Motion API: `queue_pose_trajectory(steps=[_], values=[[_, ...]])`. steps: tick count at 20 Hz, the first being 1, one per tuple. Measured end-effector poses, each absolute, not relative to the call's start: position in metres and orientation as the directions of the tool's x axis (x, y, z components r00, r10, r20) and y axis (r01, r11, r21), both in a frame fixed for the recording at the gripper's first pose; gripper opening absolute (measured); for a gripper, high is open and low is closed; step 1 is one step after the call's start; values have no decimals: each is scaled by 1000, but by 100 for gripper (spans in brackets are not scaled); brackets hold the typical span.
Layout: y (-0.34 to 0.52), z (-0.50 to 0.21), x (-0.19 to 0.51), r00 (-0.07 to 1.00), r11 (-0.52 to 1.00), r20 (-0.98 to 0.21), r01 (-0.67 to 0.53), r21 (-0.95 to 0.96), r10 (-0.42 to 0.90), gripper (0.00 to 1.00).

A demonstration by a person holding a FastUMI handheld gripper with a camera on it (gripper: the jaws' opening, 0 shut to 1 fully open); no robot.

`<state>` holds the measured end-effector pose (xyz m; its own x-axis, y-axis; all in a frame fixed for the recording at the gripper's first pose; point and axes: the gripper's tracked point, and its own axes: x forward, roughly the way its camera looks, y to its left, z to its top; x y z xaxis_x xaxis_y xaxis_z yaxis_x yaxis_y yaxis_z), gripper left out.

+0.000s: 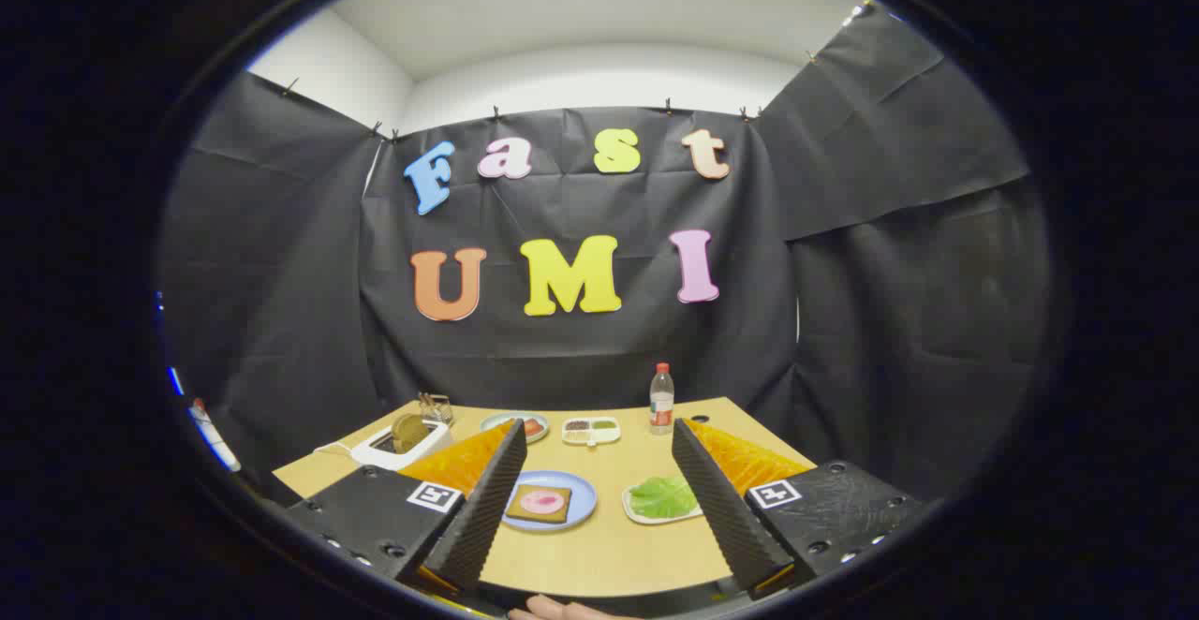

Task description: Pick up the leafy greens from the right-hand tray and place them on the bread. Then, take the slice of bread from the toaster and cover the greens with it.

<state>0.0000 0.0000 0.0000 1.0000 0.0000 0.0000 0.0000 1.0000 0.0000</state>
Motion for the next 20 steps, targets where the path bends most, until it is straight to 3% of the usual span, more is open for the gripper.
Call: queue_pose_trajectory(steps=[20], values=[[-27,-46,49,994,998,-89,57,-15,-58,95]])
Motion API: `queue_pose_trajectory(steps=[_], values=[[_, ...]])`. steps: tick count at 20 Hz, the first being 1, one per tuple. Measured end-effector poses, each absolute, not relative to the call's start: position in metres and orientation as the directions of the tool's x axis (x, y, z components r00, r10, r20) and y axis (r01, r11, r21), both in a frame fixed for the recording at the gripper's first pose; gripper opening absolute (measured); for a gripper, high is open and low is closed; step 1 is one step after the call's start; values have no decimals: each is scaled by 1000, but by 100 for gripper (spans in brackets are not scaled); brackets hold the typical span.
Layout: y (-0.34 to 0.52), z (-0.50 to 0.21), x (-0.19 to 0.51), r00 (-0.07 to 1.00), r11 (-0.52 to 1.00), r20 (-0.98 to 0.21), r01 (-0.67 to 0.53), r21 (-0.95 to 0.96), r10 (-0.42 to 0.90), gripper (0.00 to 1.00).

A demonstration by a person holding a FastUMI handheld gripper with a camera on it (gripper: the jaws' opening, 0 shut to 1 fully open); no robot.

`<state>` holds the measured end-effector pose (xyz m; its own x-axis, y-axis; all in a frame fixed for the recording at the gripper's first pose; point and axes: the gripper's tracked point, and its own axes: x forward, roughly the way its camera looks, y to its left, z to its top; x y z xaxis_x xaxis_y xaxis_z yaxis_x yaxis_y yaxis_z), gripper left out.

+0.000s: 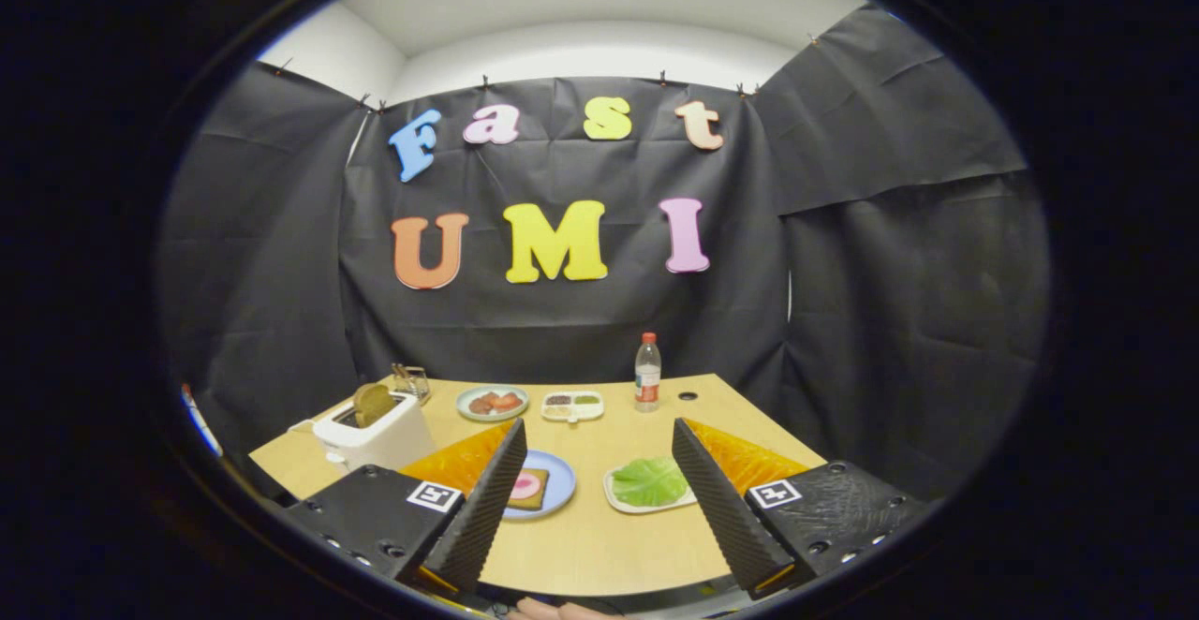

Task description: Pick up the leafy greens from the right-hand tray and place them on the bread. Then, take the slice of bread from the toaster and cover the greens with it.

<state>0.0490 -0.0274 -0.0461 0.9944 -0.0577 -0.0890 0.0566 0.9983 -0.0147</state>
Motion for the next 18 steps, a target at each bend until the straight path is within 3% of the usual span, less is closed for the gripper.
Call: queue_pose_trajectory(steps=[7,13,18], values=[[-45,-87,115,983,995,-166,72,-64,-82,95],[-92,-183,212,910,990,-393,107,-91,-134,96],[-117,-243,268,856,980,-485,108,-168,-177,96]])
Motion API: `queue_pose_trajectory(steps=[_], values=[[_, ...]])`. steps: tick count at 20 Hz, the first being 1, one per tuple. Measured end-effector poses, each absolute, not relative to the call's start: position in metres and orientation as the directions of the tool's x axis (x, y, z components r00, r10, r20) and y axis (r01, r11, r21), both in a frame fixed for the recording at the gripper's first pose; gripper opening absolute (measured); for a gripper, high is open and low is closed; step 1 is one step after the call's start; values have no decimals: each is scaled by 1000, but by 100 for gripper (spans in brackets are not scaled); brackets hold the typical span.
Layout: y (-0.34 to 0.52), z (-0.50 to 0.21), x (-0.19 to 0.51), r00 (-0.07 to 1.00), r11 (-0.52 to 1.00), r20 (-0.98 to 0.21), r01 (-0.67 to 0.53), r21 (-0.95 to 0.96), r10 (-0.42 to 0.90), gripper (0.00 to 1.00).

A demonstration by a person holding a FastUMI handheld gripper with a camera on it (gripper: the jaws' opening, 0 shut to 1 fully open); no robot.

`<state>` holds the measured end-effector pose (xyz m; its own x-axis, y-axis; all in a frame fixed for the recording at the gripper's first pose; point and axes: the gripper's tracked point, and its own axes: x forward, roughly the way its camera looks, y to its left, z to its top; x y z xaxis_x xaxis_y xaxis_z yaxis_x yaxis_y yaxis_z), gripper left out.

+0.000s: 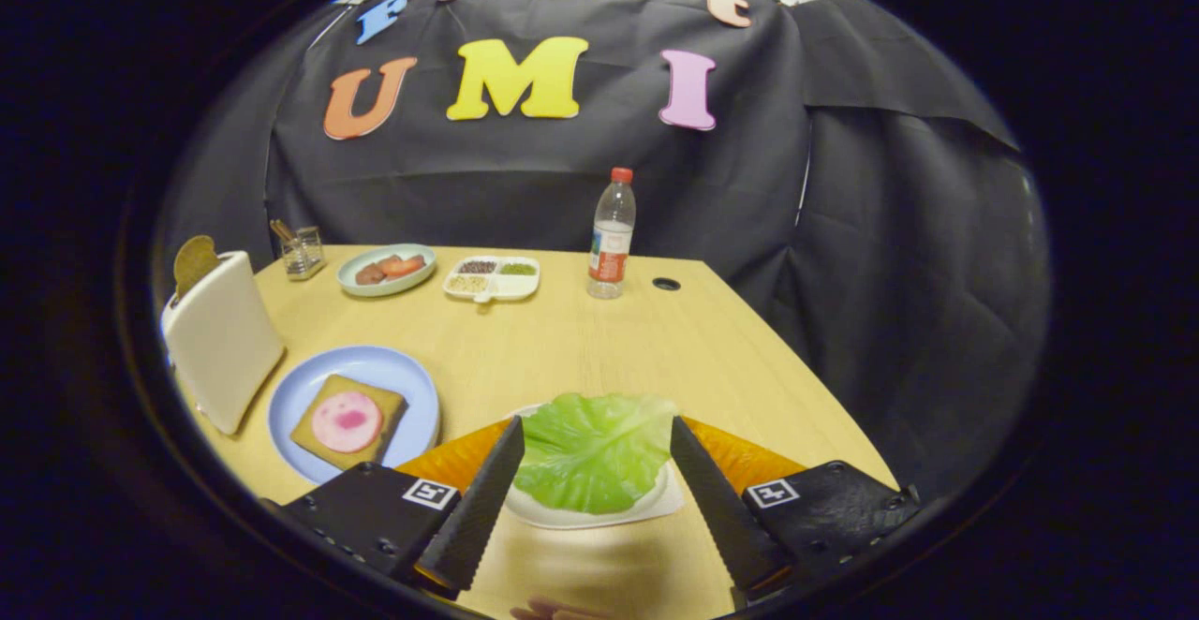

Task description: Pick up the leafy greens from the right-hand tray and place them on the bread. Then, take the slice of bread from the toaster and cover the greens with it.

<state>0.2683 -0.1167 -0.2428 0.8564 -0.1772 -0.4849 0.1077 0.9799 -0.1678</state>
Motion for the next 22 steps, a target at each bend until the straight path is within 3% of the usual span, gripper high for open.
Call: queue_pose_trajectory(steps=[6,9,12,14,15,17,18,20,22], values=[[-123,-303,283,737,982,-649,120,-146,-187,96],[-118,-311,282,714,987,-683,133,-85,-155,80],[-113,-311,282,708,988,-693,152,-41,-138,72],[-114,-311,281,705,985,-693,168,-43,-150,50],[-110,-312,282,711,986,-689,160,-40,-143,47],[-107,-310,283,706,983,-688,177,-55,-166,14],[-108,-309,286,701,981,-687,171,-96,-190,13],[-106,-306,282,679,976,-701,165,-142,-217,1],[-98,-298,279,681,984,-711,147,-102,-175,1]])
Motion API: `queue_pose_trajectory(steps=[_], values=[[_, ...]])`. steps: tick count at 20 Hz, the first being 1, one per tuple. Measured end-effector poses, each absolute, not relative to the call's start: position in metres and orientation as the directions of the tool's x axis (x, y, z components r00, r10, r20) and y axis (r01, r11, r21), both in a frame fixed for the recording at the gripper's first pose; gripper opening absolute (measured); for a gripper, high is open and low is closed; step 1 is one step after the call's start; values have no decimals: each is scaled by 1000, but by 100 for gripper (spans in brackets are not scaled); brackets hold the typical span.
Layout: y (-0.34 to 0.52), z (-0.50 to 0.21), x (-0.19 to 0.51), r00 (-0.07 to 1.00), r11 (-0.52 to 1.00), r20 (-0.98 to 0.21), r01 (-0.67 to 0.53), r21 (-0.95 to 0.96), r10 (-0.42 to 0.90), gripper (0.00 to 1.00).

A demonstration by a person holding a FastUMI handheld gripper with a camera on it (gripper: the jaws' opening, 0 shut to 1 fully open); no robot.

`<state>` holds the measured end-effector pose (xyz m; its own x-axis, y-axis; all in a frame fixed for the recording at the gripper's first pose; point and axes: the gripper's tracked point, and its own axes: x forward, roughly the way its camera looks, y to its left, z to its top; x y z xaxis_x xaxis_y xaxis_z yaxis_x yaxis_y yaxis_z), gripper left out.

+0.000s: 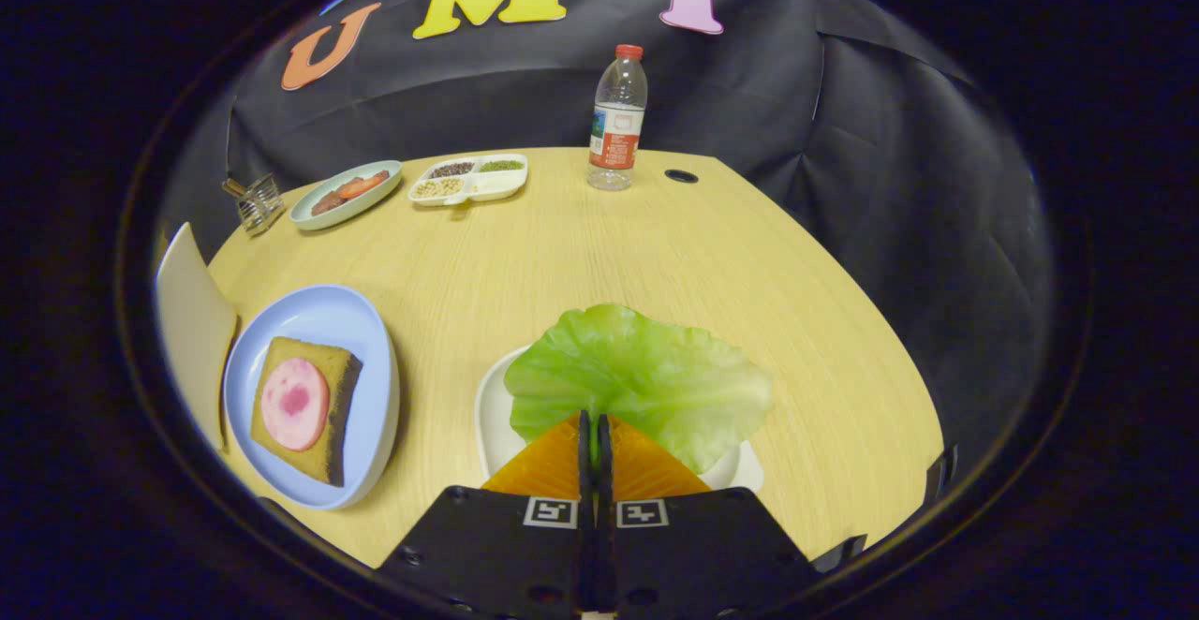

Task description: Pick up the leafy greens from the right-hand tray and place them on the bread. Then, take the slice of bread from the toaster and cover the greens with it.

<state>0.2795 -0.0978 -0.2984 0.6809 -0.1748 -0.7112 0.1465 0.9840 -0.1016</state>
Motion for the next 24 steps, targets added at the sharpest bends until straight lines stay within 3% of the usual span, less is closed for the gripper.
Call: queue_pose_trajectory(steps=[8,12,19,24], values=[[-67,-246,261,746,996,-660,68,-49,-83,0],[-10,-231,257,762,998,-647,-49,-37,13,0],[92,-251,262,744,976,-654,-216,-42,136,0],[125,-270,266,722,975,-673,-222,-4,161,1]])
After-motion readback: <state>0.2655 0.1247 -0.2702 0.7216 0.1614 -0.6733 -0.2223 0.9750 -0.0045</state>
